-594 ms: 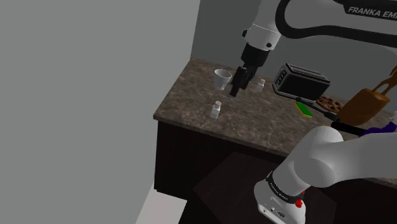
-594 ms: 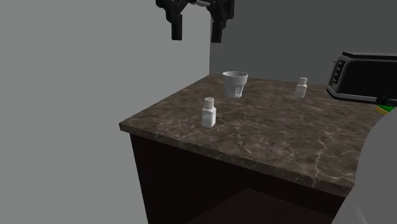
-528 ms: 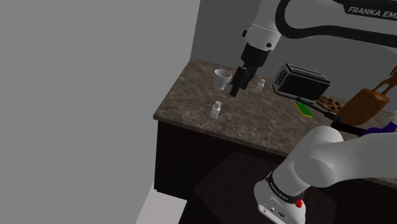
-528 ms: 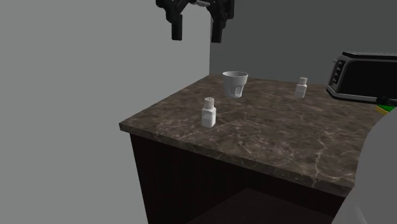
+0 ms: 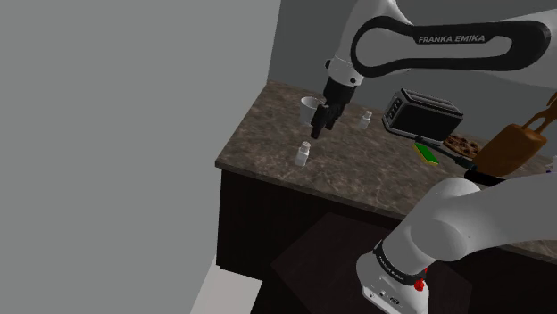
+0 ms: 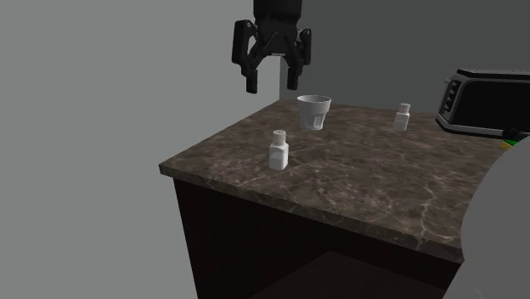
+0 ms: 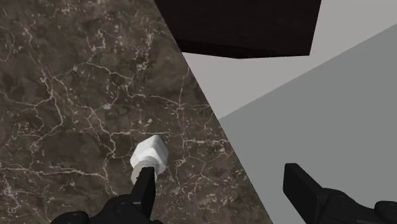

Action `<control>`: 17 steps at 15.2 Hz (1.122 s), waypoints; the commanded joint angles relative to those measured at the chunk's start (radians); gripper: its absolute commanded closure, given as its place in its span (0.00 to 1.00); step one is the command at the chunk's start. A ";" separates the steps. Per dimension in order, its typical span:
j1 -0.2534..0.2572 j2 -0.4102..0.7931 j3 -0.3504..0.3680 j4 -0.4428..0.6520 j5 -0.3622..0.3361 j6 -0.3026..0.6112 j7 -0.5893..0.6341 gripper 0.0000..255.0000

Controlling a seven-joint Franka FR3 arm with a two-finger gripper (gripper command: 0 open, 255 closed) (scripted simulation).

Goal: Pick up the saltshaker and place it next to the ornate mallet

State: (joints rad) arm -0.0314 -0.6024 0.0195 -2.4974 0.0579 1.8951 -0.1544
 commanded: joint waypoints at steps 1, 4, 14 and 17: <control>-0.014 0.047 -0.013 -0.013 -0.014 0.063 -0.016 0.00; -0.035 0.137 -0.035 -0.010 -0.035 0.153 -0.039 0.00; -0.061 0.314 -0.067 -0.023 -0.057 0.348 -0.072 0.00; -0.060 0.336 -0.068 -0.041 -0.056 0.387 -0.073 0.00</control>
State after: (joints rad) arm -0.0910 -0.2727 -0.0473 -2.5341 0.0018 2.2716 -0.2260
